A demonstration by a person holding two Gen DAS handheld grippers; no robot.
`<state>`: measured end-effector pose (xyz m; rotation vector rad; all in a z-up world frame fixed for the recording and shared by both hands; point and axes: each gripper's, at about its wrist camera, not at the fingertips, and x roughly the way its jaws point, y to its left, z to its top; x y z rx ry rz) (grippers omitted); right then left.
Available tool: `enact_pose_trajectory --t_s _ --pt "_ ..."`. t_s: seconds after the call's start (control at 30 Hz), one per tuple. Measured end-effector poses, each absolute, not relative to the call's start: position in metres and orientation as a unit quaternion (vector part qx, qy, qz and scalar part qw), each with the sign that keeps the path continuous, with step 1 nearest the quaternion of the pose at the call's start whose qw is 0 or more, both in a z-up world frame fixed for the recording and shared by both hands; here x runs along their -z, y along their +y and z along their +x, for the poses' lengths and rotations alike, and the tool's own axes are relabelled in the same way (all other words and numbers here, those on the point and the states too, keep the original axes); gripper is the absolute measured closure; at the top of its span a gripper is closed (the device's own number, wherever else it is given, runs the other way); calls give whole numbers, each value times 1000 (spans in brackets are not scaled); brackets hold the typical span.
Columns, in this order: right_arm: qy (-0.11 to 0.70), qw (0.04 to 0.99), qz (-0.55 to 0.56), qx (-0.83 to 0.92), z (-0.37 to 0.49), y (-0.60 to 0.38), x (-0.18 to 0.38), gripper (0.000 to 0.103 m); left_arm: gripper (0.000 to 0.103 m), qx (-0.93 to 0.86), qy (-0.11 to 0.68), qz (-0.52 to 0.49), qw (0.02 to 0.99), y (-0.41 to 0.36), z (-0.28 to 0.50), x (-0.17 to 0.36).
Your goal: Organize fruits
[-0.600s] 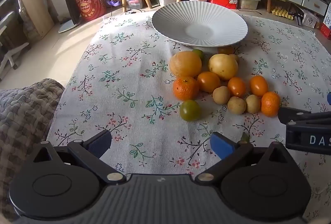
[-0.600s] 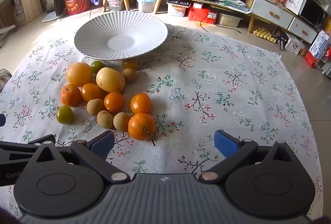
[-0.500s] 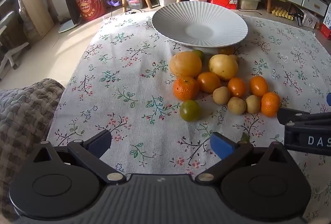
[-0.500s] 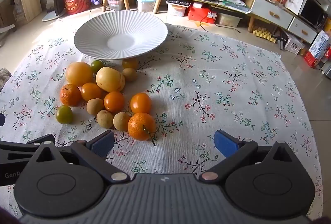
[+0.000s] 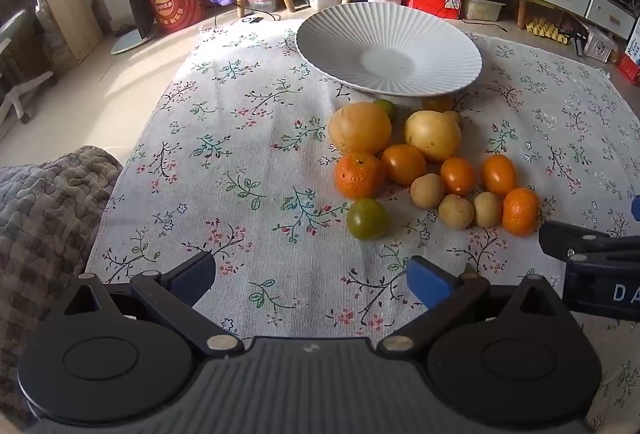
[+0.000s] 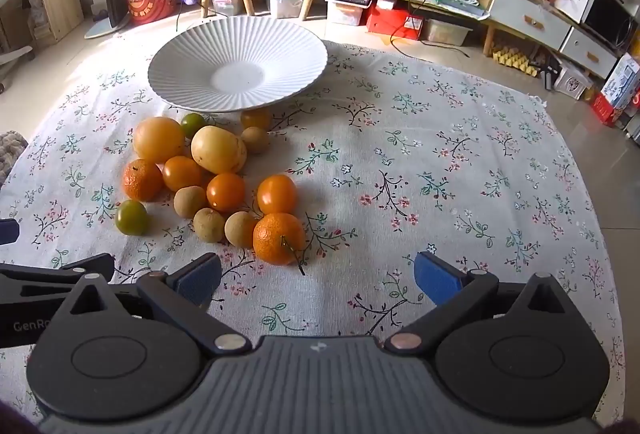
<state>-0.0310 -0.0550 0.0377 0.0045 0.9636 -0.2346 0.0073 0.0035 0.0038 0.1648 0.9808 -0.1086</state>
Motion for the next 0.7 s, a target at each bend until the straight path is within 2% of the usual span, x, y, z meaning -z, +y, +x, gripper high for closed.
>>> enact_pose_trajectory --t_s 0.7 --pt "453 884 0 117 -16 -49 -41 0 9 51 469 72 879 8 10 -6"
